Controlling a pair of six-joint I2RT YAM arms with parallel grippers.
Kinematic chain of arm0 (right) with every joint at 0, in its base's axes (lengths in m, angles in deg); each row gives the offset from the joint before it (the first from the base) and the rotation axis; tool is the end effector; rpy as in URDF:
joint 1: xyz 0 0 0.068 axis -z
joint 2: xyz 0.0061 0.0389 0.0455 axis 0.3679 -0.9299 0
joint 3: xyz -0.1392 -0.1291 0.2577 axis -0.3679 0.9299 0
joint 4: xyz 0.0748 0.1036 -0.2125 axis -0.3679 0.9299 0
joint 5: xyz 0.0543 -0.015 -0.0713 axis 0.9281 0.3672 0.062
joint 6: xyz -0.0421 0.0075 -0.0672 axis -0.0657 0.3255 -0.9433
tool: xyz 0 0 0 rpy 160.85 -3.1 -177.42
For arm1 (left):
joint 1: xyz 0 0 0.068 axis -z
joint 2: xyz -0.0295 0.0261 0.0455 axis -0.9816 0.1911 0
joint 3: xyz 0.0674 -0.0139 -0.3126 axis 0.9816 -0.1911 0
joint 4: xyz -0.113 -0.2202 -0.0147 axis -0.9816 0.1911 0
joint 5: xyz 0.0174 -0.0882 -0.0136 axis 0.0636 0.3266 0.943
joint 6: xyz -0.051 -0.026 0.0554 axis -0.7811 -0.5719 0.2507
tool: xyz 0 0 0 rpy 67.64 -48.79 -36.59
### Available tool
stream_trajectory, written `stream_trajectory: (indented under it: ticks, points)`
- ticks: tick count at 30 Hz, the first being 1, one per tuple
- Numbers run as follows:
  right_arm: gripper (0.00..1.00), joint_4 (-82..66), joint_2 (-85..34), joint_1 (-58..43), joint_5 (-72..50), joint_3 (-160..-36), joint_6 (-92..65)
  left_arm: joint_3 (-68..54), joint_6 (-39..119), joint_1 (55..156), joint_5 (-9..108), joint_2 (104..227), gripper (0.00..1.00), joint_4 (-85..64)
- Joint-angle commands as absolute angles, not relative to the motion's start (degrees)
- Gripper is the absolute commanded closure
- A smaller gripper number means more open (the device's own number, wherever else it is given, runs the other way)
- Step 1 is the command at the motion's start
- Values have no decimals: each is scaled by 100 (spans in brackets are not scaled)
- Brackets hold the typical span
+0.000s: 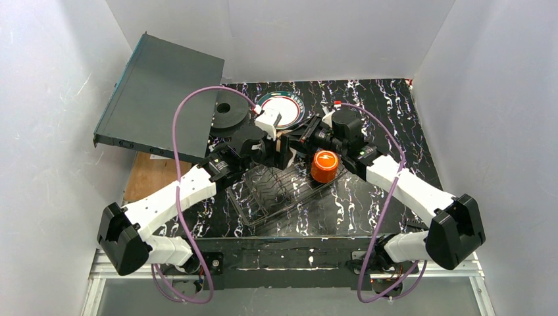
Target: Load the mixed dishes into the dish rack
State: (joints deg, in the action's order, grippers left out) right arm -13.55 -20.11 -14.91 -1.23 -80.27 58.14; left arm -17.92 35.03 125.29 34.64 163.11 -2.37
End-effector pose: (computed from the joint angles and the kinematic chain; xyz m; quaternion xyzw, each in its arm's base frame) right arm 0.2416 0.2050 0.3733 0.1846 0.7555 0.5848 0.2304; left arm 0.2149 -0.2137 0.3791 0.1722 0.7903 -0.2690 0.5229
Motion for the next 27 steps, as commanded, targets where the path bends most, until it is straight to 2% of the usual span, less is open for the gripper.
stream_trajectory:
  ticks: [1,6,8,13,15,24,25,27]
  points:
    - [99,-1995,-1991,-1486,70,-8064,6024,-1782,3607,12456,2802,16286,63,-85]
    - [99,-1850,-2163,-1408,91,-8088,5970,-1680,3631,12452,2429,16570,93,224]
    - [99,-1869,-2242,-1336,158,-7983,5973,-1660,3690,12454,2334,16676,100,237]
    - [99,-2040,-2402,-1182,276,-7772,5939,-1642,3889,12454,2173,16924,100,54]
    - [89,-1988,-2439,-1120,277,-7745,5880,-1613,3976,12453,2068,17043,100,-17]
    - [86,-2137,-2798,-890,501,-7621,5829,-1304,4552,12457,1806,17655,100,-112]
    - [84,-2152,-2861,-871,539,-7627,5832,-1271,4599,12454,1789,17707,100,-103]
    - [72,-2136,-2933,-836,641,-7646,5816,-1249,4669,12452,1726,17783,100,-107]
